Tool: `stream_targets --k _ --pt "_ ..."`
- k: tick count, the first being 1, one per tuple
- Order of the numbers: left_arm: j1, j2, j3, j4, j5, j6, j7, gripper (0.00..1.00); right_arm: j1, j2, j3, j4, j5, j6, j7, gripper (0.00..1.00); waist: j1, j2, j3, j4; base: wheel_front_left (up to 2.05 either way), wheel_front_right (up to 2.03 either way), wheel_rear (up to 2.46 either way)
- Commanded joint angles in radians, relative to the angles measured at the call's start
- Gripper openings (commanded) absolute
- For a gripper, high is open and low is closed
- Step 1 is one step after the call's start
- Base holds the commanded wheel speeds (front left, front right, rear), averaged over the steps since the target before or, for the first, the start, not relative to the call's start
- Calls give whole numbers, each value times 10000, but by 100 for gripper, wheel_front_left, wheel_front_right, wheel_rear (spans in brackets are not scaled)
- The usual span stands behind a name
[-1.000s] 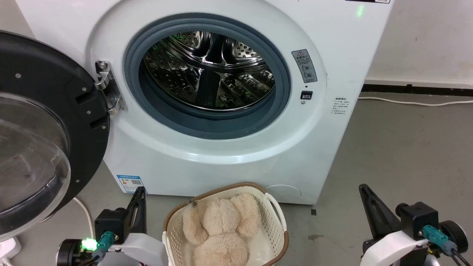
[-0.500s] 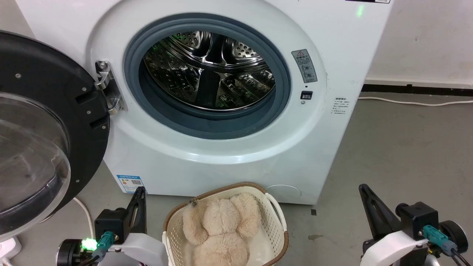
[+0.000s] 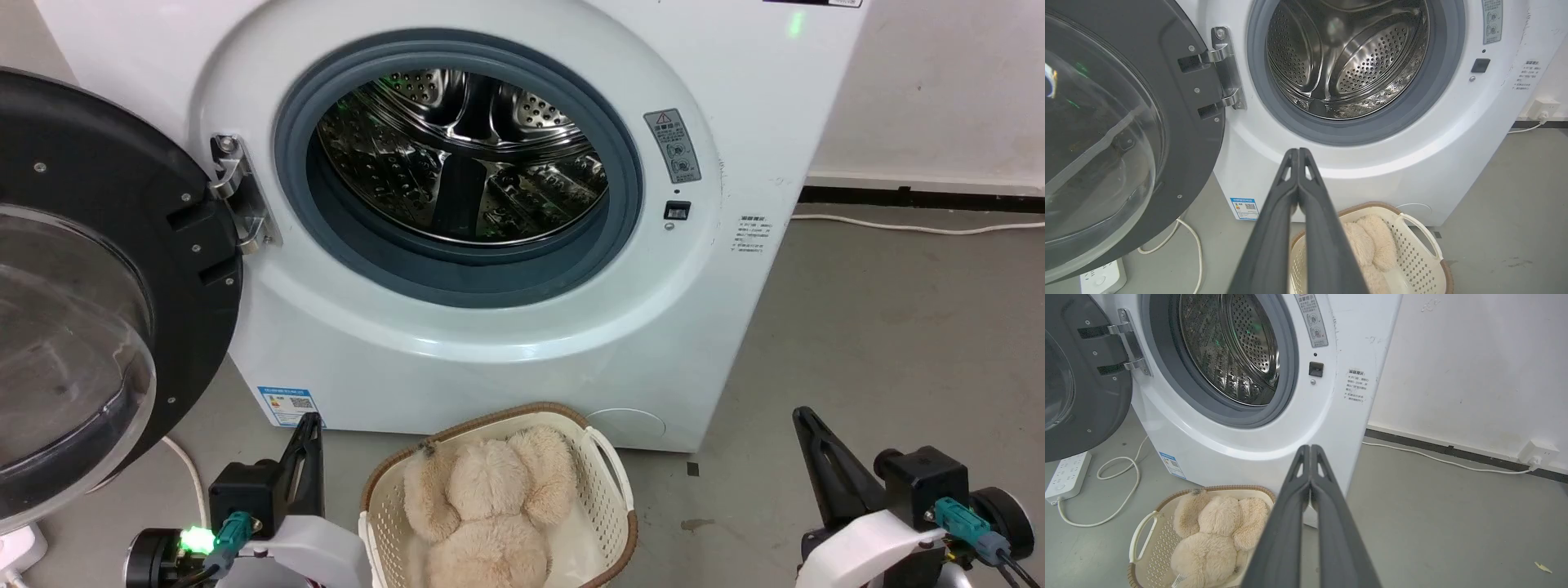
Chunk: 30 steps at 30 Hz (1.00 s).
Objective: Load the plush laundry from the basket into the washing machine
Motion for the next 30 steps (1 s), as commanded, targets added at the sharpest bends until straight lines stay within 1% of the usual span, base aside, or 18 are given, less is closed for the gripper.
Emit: stream_targets --k 1,2,22,30 --pt "-151 -3 26 -43 28 -41 3 0 -119 -16 -5 20 -76 6 5 0 0 0 0 0 0 0 0" --pt "2 0 -4 1 -5 2 -2 100 2 0 2 -2 7 0 -1 100 0 0 0 0 0 0 0" --pt "-37 0 -369 113 -433 150 -327 100 198 -2 -56 30 424 1 -328 100 0 0 49 -12 0 0 0" --pt "-231 1 -568 370 -660 195 -465 100 206 -3 -90 37 613 1 -492 100 0 0 194 -38 0 0 0"
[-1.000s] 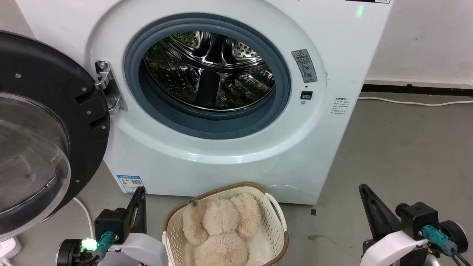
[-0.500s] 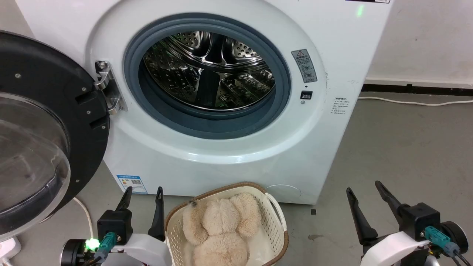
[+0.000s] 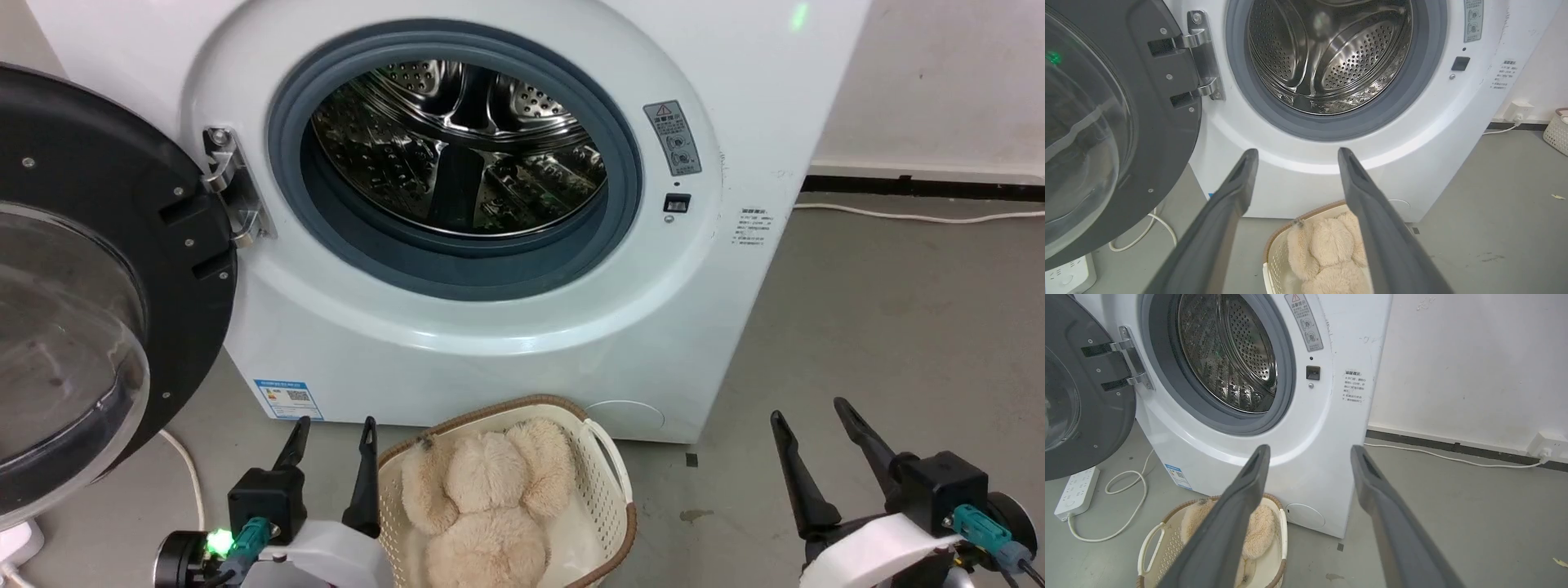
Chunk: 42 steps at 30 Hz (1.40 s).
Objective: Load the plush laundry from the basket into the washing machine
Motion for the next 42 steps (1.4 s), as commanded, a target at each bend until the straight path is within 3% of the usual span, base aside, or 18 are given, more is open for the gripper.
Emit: stream_targets --k 1,23,42 --pt "-249 1 -85 112 -136 83 -104 100 143 -5 -32 28 101 1 -124 100 0 0 52 -13 0 0 0" --pt "-1773 -1 -822 2129 -1414 294 171 100 -139 -8 -217 -60 607 2 -547 100 0 0 1286 -305 0 0 0" --pt "-3814 34 -1438 4553 -2575 869 1760 100 -638 -10 -537 -149 1145 3 -969 100 0 0 3197 -715 0 0 0"
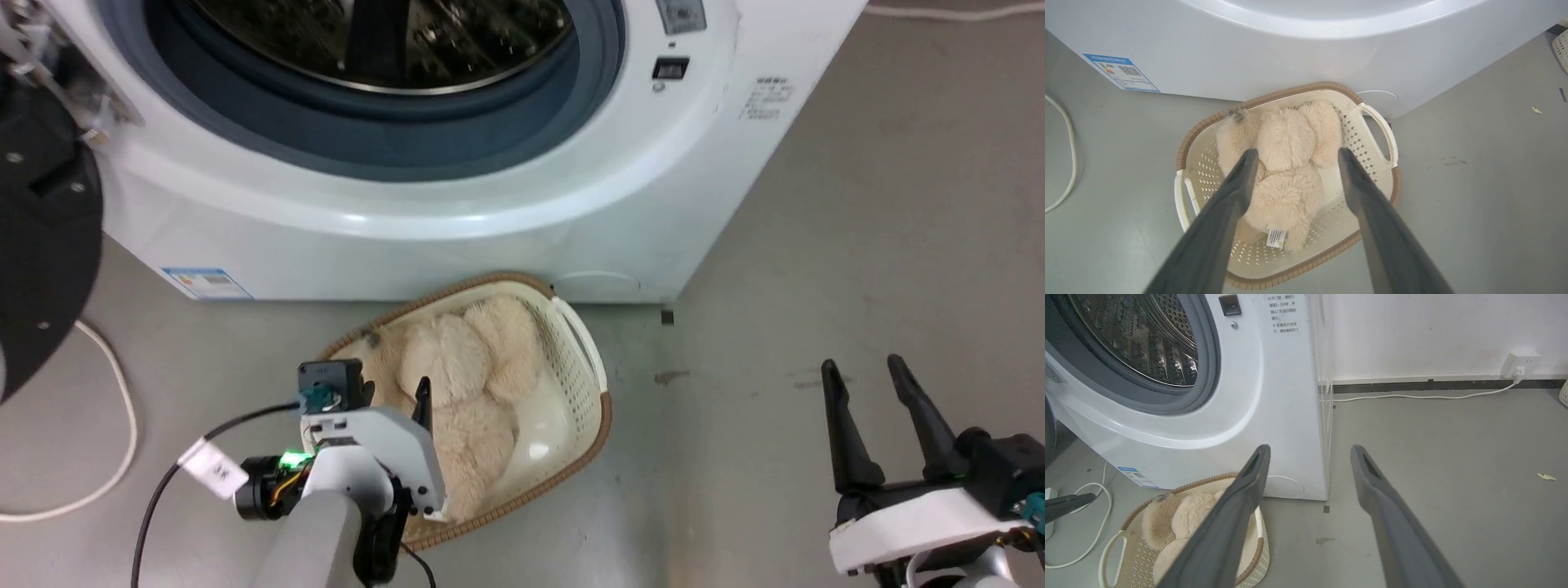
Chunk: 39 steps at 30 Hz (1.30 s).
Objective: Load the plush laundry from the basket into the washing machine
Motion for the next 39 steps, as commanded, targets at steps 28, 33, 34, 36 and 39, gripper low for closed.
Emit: stream_targets --k 28,33,34,36,39 --pt "-3063 743 -1124 2815 -1164 774 677 100 -735 -14 -480 -598 929 4 -682 100 -2 -1 3497 -762 0 0 0" --pt "-3535 777 -1281 3288 -1415 915 696 100 -758 -14 -545 -697 1038 5 -786 100 -2 -1 4073 -772 0 0 0" --pt "-3634 784 -1306 3375 -1474 927 684 100 -764 -15 -565 -715 1057 5 -807 100 -2 -1 4186 -775 0 0 0" --pt "-3832 799 -1369 3535 -1576 922 626 100 -782 -15 -598 -738 1097 5 -848 100 -2 -1 4391 -786 0 0 0" --pt "-4136 741 -1471 3728 -1759 822 468 100 -803 -15 -631 -764 1150 5 -911 100 -2 -1 4683 -799 0 0 0"
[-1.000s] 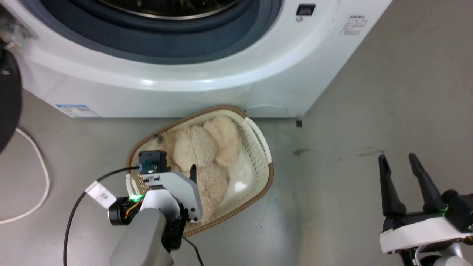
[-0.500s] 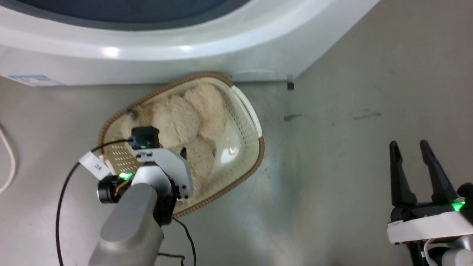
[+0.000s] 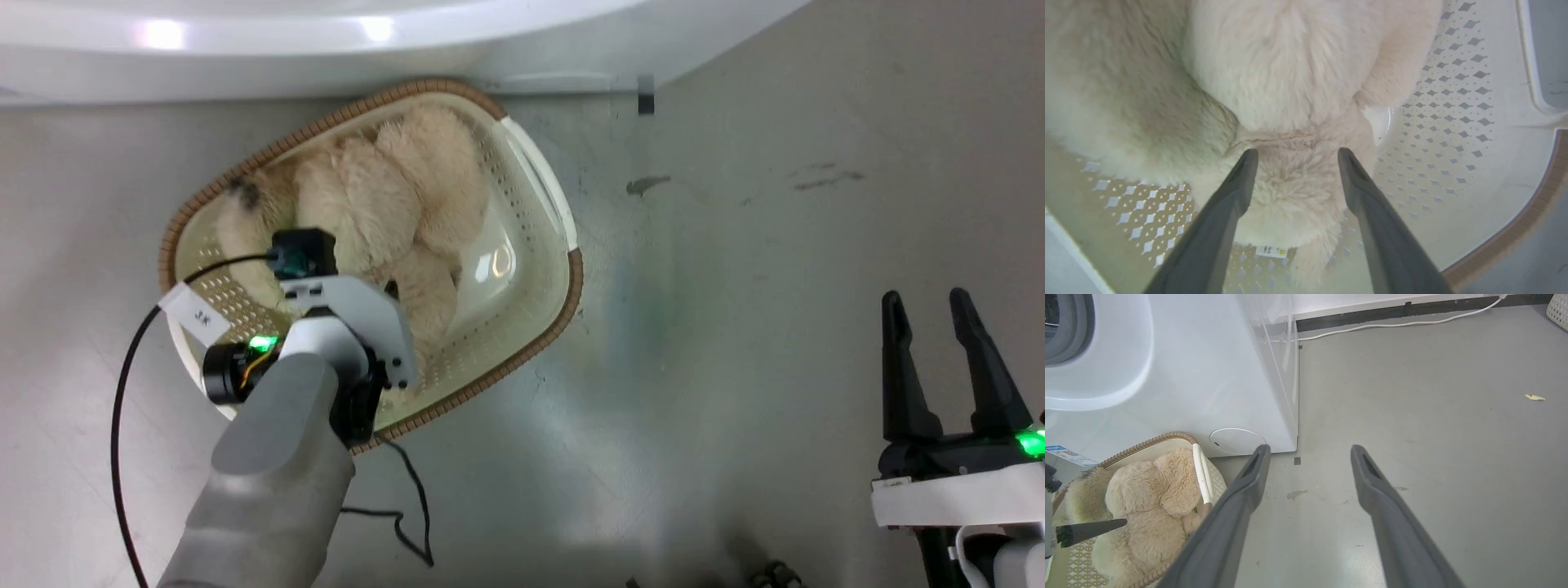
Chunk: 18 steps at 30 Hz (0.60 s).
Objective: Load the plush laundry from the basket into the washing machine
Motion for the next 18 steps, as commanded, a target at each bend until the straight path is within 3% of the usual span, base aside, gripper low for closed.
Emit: stream_targets --k 1,18 --pt "-395 -3 -112 246 -168 -23 -106 100 -180 -13 -59 -79 145 5 -138 100 -1 0 296 -19 0 0 0" --pt "-2320 -98 -575 2269 -1179 149 -615 100 -184 -16 -154 -297 576 6 -493 100 -1 0 1915 -382 0 0 0"
